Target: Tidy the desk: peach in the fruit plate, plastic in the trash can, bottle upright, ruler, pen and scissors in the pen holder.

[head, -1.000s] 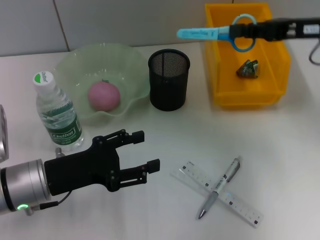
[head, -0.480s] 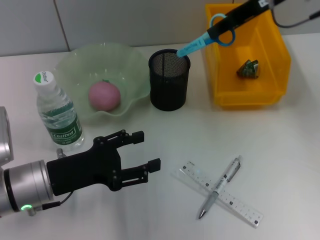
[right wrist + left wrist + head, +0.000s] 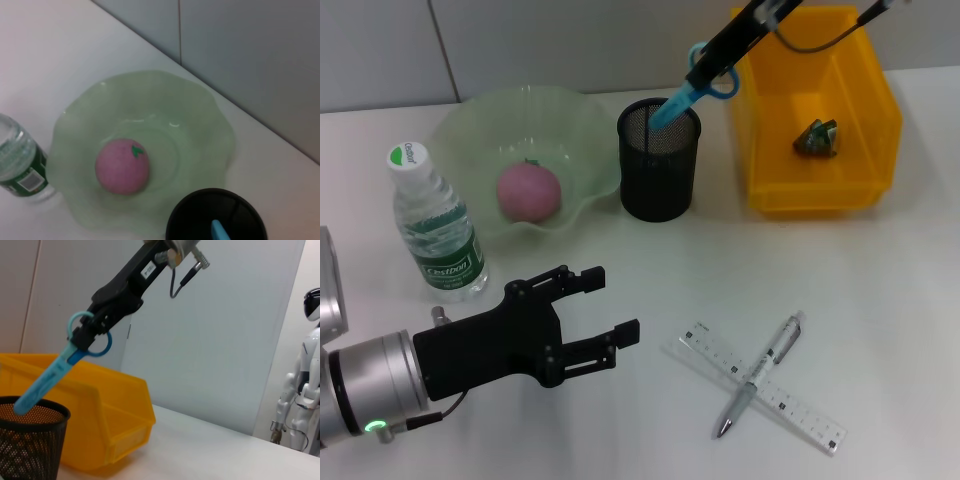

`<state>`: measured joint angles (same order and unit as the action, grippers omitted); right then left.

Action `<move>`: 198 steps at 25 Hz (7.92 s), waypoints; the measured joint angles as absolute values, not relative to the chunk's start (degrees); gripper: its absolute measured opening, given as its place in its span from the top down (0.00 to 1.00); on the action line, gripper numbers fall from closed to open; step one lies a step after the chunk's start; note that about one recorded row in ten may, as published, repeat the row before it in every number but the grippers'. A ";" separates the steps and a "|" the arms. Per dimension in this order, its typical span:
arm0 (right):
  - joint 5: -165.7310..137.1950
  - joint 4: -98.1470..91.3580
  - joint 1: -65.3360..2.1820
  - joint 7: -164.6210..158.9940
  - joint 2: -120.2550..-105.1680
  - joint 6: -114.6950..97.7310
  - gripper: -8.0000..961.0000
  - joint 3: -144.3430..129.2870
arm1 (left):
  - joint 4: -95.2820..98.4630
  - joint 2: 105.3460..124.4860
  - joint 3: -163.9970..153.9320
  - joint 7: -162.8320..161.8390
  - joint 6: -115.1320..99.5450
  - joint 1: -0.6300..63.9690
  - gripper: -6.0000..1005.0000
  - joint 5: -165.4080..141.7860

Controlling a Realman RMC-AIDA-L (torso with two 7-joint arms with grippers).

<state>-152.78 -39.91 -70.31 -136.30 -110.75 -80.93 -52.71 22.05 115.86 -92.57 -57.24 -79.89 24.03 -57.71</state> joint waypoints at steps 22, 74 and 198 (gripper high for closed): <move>-158.56 -33.06 -72.99 -140.46 -115.31 -69.07 0.75 -56.16 | 22.09 116.14 -92.55 -57.04 -80.24 22.16 0.20 -57.60; -136.72 -71.40 -40.98 -142.32 -119.19 -96.31 0.34 -72.49 | 22.36 115.38 -92.19 -54.46 -80.36 24.09 0.20 -64.80; -100.26 -68.00 -32.40 -112.96 -119.06 -77.40 0.60 -57.28 | 22.33 116.15 -90.83 -55.17 -81.12 24.53 0.20 -67.79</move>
<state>-100.26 -68.00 -32.40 -112.96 -119.06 -77.40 -57.28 22.33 116.15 -90.83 -55.17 -81.12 24.53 -67.79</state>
